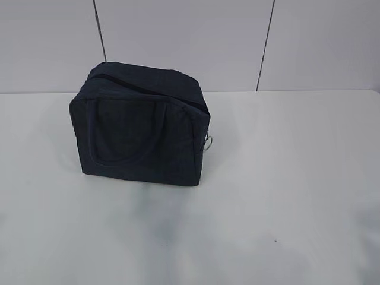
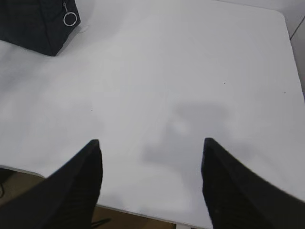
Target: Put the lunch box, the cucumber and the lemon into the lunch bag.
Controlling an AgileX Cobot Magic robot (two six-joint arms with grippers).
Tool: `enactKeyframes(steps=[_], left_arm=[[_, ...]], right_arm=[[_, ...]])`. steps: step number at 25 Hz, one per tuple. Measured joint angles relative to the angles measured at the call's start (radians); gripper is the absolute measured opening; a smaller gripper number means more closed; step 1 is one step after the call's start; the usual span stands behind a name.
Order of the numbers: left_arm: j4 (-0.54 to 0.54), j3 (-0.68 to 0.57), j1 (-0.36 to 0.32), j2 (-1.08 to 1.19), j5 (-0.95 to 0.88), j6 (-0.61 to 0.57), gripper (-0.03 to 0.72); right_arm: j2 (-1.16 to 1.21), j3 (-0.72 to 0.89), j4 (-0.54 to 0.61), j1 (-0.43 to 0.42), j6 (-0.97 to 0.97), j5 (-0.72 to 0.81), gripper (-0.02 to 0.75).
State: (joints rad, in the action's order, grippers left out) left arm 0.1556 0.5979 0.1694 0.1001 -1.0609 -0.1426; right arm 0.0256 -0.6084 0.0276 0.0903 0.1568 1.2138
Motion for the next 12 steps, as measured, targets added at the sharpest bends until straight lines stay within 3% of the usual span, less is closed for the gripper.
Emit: enactKeyframes(steps=[12], left_arm=[[-0.026,-0.037,0.000,-0.082,-0.017,0.002,0.345]], right_arm=[[-0.041,0.107,-0.019,0.000,-0.018,-0.049,0.492]])
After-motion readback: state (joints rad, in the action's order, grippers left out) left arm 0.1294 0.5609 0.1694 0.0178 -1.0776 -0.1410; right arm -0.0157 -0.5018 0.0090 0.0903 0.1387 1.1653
